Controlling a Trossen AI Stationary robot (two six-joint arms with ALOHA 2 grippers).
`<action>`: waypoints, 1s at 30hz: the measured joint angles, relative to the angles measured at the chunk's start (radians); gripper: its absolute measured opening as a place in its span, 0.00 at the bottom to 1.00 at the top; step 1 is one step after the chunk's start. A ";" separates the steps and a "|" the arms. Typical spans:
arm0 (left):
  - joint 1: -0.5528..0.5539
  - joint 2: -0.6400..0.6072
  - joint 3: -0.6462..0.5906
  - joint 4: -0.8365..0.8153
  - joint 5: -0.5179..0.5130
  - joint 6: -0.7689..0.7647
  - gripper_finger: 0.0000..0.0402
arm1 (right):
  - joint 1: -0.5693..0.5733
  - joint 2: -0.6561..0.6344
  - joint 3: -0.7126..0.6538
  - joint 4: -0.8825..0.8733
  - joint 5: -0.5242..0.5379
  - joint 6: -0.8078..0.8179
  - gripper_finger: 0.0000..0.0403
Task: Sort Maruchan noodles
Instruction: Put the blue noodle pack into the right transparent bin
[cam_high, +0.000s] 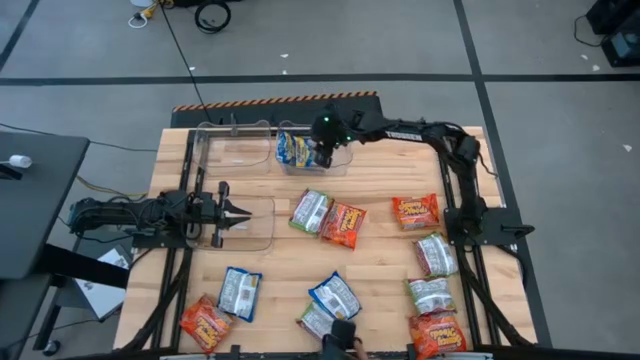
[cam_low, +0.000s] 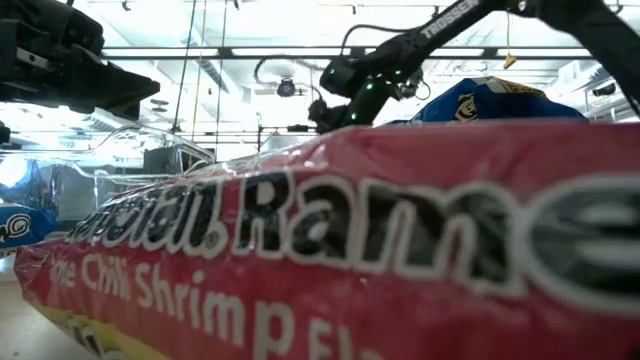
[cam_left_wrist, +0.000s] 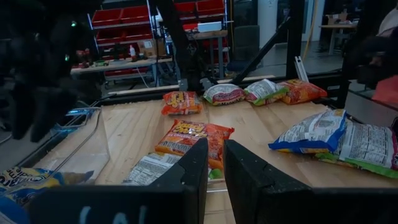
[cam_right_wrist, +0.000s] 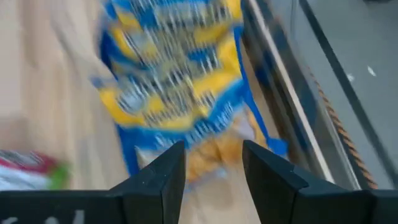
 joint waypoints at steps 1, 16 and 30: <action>0.000 0.000 0.000 0.000 0.000 0.000 0.14 | -0.002 0.021 0.026 -0.043 0.013 -0.018 0.41; 0.000 0.000 0.000 0.000 0.000 0.000 0.14 | -0.003 0.299 0.286 -0.254 -0.101 -0.070 0.41; 0.000 0.000 0.000 0.002 -0.064 0.001 0.14 | 0.005 0.261 0.317 -0.192 -0.108 -0.067 0.41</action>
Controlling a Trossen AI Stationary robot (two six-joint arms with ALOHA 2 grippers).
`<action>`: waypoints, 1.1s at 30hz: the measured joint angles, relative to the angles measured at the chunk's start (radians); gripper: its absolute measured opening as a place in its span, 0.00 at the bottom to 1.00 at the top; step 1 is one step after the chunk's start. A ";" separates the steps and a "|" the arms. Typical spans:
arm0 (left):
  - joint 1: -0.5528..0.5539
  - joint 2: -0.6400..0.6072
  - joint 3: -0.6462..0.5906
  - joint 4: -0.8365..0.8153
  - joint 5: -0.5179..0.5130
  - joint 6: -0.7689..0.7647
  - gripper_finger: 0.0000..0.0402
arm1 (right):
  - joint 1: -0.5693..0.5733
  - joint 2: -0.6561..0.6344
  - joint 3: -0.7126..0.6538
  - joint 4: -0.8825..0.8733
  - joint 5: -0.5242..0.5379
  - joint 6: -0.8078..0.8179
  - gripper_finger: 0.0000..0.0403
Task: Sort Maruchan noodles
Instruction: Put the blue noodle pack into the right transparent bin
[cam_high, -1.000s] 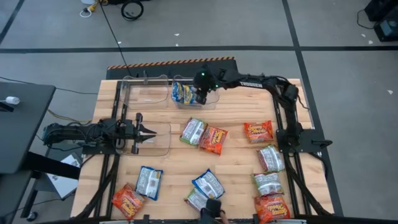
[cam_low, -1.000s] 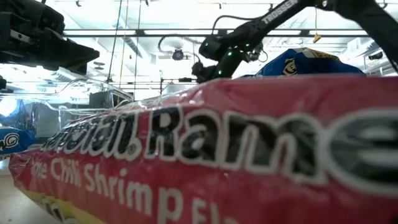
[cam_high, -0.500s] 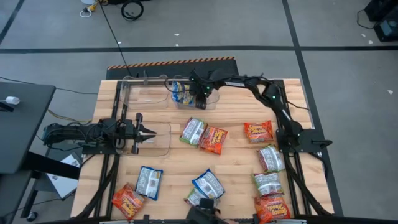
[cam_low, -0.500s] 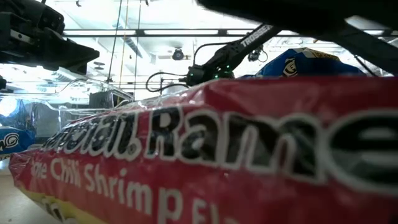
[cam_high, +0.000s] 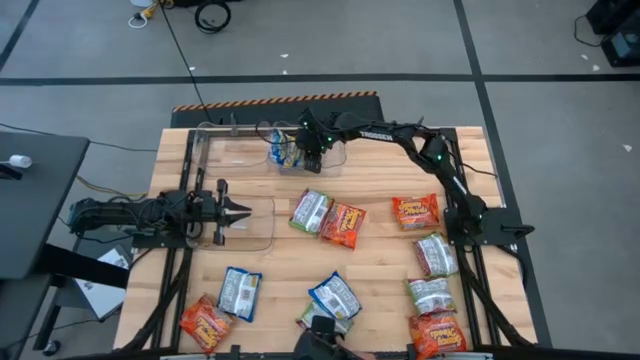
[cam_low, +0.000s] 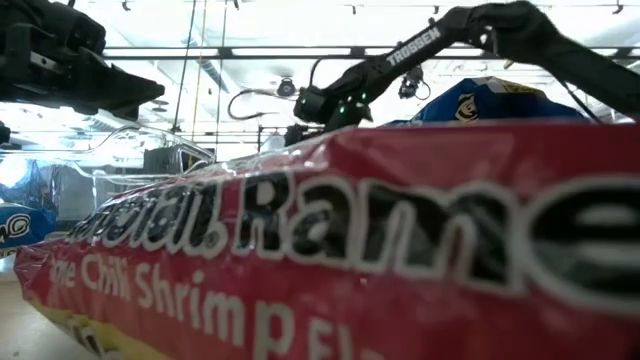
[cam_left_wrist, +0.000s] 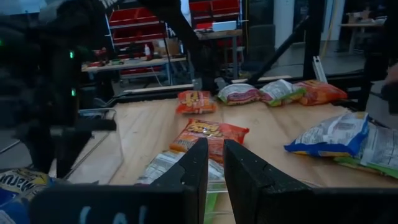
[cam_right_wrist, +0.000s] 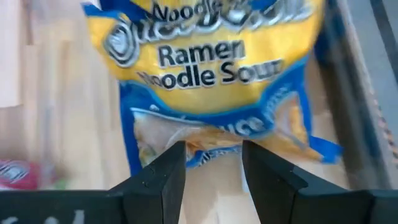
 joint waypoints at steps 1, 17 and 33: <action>0.000 0.000 0.000 0.001 0.000 0.000 0.14 | -0.001 -0.019 0.000 -0.012 0.002 -0.004 0.41; -0.001 0.007 0.046 0.095 -0.143 -0.717 0.14 | -0.031 -0.229 -0.004 -0.393 0.076 0.023 0.41; -0.002 0.333 0.478 -0.131 0.064 -0.684 0.03 | -0.015 -0.230 -0.154 -0.549 0.228 -0.105 0.41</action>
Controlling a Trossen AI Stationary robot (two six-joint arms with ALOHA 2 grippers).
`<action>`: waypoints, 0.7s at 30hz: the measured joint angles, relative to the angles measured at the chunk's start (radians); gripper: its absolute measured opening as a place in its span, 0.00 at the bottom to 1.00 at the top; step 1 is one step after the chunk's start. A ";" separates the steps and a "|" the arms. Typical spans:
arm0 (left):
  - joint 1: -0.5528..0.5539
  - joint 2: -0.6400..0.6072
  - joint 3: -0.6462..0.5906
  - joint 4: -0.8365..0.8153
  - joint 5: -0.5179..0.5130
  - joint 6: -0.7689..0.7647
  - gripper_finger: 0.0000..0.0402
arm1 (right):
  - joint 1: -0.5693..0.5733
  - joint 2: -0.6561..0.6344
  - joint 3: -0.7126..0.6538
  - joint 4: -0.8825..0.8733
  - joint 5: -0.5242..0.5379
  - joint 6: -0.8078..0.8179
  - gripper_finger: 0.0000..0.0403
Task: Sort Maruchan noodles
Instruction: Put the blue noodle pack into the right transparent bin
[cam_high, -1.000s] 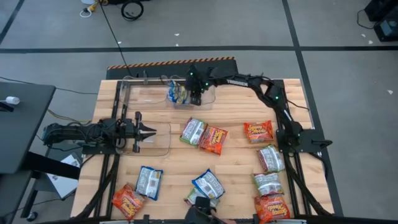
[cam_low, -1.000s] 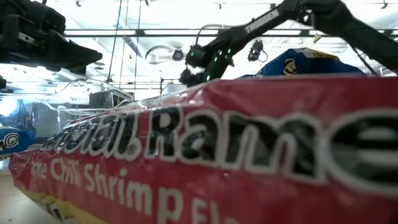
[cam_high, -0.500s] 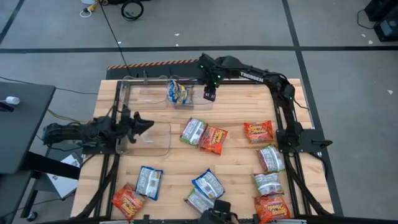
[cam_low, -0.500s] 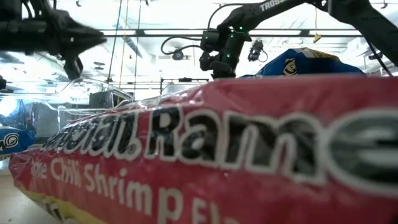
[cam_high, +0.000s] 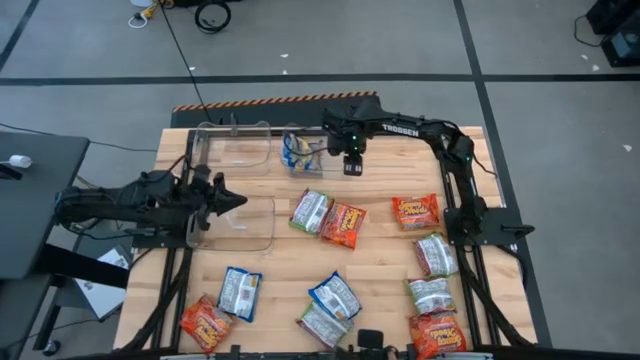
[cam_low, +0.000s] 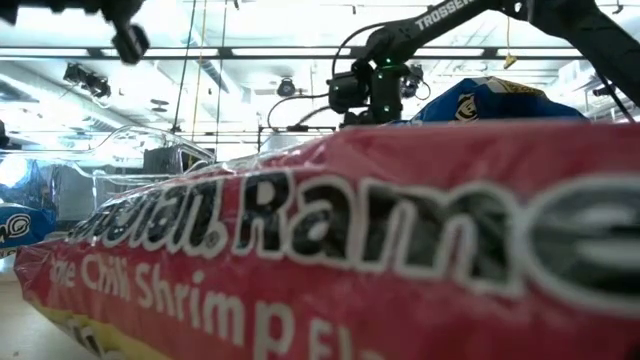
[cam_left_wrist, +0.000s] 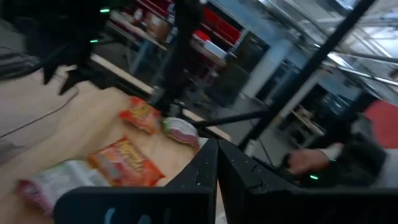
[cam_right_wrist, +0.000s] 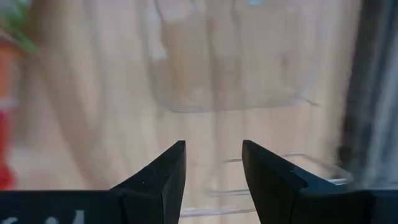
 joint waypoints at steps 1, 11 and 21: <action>-0.001 0.020 0.030 -0.009 0.015 0.003 0.03 | 0.000 0.000 0.000 -0.014 0.033 -0.010 0.41; -0.163 0.236 0.319 -0.313 0.023 -0.021 0.03 | 0.027 -0.129 0.000 -0.087 0.168 0.029 0.38; -0.553 0.509 0.424 -0.455 0.000 -0.354 0.03 | 0.332 -0.368 0.002 0.085 0.010 0.283 0.35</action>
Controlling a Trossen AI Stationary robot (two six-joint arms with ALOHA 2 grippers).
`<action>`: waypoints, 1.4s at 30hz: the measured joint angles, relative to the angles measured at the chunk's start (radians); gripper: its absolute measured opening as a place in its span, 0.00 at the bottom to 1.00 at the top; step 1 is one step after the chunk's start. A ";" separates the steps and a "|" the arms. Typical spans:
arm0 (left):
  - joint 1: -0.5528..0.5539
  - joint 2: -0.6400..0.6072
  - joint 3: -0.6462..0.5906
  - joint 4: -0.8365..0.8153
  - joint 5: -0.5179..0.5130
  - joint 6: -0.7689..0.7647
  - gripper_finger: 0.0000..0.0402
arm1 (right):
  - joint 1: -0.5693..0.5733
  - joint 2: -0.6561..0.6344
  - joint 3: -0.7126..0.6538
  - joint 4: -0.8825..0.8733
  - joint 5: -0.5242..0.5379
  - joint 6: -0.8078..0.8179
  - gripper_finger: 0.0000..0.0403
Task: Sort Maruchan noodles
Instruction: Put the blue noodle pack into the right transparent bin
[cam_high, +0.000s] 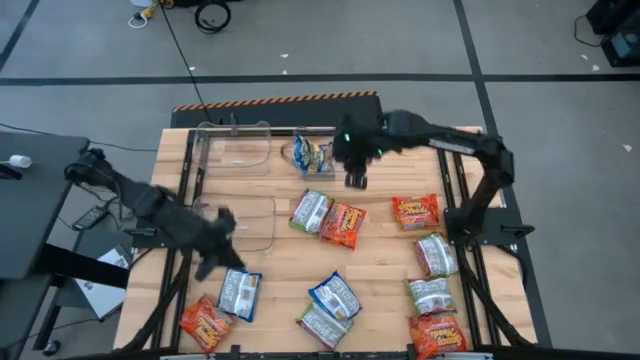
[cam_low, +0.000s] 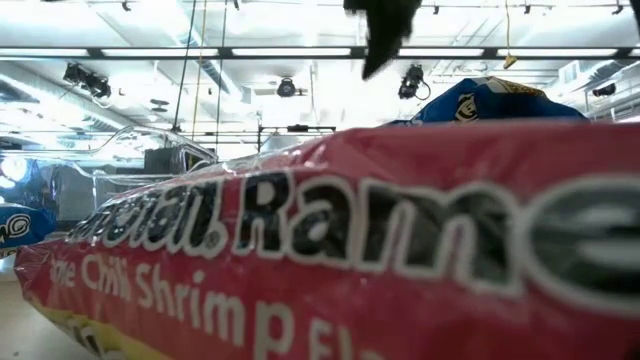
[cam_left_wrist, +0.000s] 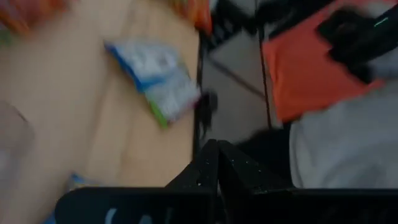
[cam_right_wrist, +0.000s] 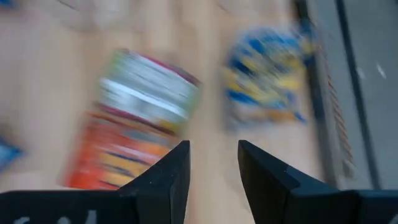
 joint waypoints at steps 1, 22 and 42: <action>-0.035 0.026 0.000 -0.001 -0.013 -0.033 0.03 | 0.046 -0.009 0.000 0.010 -0.001 0.023 0.35; -0.254 0.408 0.000 0.316 -0.562 0.061 0.03 | 0.853 0.373 0.000 0.349 0.239 0.514 0.36; -0.132 0.481 0.000 0.433 -0.726 0.156 0.03 | 0.862 0.486 0.000 0.031 0.414 0.706 0.24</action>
